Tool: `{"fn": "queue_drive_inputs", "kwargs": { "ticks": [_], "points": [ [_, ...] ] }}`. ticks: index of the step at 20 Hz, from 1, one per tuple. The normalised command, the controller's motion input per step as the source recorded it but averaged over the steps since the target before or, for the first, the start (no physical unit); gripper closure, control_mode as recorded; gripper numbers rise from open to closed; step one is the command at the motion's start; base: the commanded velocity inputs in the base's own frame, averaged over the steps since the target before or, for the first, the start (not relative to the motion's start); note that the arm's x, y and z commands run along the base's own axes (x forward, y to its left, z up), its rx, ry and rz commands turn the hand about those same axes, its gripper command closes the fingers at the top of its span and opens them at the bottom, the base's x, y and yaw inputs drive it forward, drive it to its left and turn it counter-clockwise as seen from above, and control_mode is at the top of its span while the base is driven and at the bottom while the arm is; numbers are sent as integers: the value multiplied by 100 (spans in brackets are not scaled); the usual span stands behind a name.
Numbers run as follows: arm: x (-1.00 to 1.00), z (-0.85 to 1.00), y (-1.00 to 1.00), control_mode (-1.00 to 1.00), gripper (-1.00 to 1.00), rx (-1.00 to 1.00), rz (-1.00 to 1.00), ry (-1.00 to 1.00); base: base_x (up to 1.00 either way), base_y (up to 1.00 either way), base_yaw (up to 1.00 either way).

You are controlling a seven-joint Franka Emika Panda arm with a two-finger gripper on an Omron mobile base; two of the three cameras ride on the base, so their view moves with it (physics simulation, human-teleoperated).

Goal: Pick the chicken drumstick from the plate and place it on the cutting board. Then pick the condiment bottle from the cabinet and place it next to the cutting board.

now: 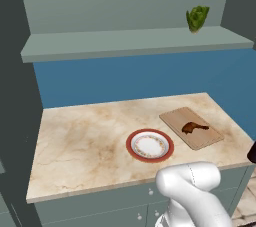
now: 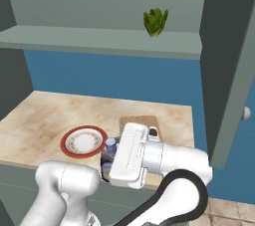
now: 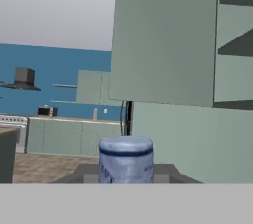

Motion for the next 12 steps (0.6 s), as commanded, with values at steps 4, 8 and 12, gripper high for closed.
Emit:
{"fn": "queue_drive_inputs", "kwargs": {
  "ticks": [4,8,12],
  "points": [
    [11,-45,-46,-100,100,0,-6,-10,0,0,0],
    [22,-46,-40,-100,100,-1,-8,-6,0,0,0],
    [36,-46,-32,-100,100,-1,-11,-6,0,0,0]
  ]
}}
